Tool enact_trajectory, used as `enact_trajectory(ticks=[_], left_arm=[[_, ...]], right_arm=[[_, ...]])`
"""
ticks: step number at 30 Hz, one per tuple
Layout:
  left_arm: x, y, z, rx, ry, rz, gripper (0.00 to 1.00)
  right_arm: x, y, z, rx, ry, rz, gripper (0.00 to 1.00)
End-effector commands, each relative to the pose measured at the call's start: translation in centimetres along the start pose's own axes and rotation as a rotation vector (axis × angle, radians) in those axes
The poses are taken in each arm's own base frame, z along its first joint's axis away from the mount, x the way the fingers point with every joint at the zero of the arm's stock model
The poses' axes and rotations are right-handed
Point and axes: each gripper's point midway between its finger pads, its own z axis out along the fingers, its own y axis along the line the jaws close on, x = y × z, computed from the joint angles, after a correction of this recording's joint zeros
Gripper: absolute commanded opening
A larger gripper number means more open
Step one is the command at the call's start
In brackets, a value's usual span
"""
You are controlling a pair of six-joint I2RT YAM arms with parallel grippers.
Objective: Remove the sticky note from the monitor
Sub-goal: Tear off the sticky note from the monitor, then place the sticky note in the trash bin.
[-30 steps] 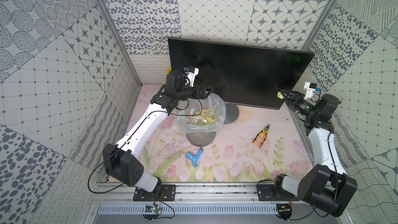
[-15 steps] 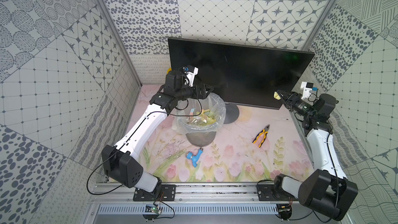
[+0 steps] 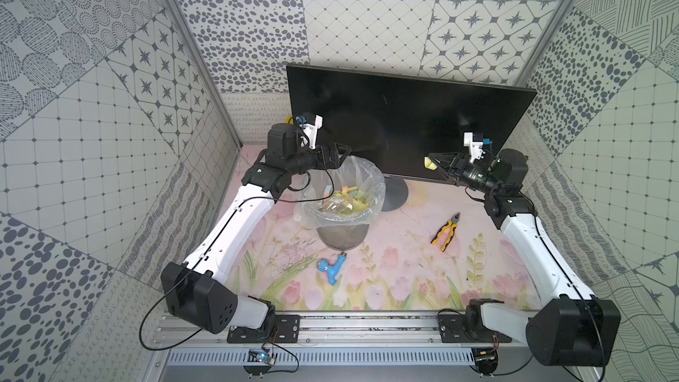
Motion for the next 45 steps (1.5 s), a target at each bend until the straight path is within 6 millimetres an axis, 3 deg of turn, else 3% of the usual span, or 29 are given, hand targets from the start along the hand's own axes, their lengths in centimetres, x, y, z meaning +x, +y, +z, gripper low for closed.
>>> enact_trajectory(ticks=[1,6,10,14,18,21,25,35,41,45], left_arm=[[-1.3,1.5,-2.3,-0.041,-0.066,-0.045,0.99],[-1.5,2.7,-4.2,-0.102,-0.095,-0.054,0.99],[-1.3,3.8,-5.5,-0.177,-0.116,-0.064,0.99],[-1.3,4.8,-7.1,-0.257,-0.153,-0.069,0.99],[-1.1,5.5,-8.2,-0.306,-0.174,-0.063,0.99],[-1.0,5.6,-8.5,-0.313,-0.175,-0.059,0.99],[-0.9,5.5,-8.5,-0.308,-0.171,-0.06,0.99],[-0.8,5.3,-8.4,-0.295,-0.166,-0.065,0.99],[-0.6,5.3,-8.4,-0.293,-0.161,-0.071,0.99],[-0.5,5.2,-8.6,-0.297,-0.161,-0.071,0.99]], right_arm=[[-0.6,2.8,2.4,-0.06,-0.018,-0.063,0.31],[2.3,5.1,7.1,-0.117,0.08,-0.093,0.31],[5.7,7.0,11.3,-0.159,0.181,-0.145,0.31],[9.4,7.0,14.6,-0.136,0.296,-0.217,0.31],[12.9,6.3,16.3,-0.087,0.396,-0.296,0.33],[14.9,5.7,16.8,-0.049,0.451,-0.373,0.37],[17.0,4.8,16.8,0.016,0.531,-0.464,0.53],[17.6,5.1,15.6,0.079,0.543,-0.639,0.87],[19.3,5.1,14.6,0.107,0.614,-0.782,0.96],[18.9,6.1,14.3,0.103,0.595,-0.804,0.97]])
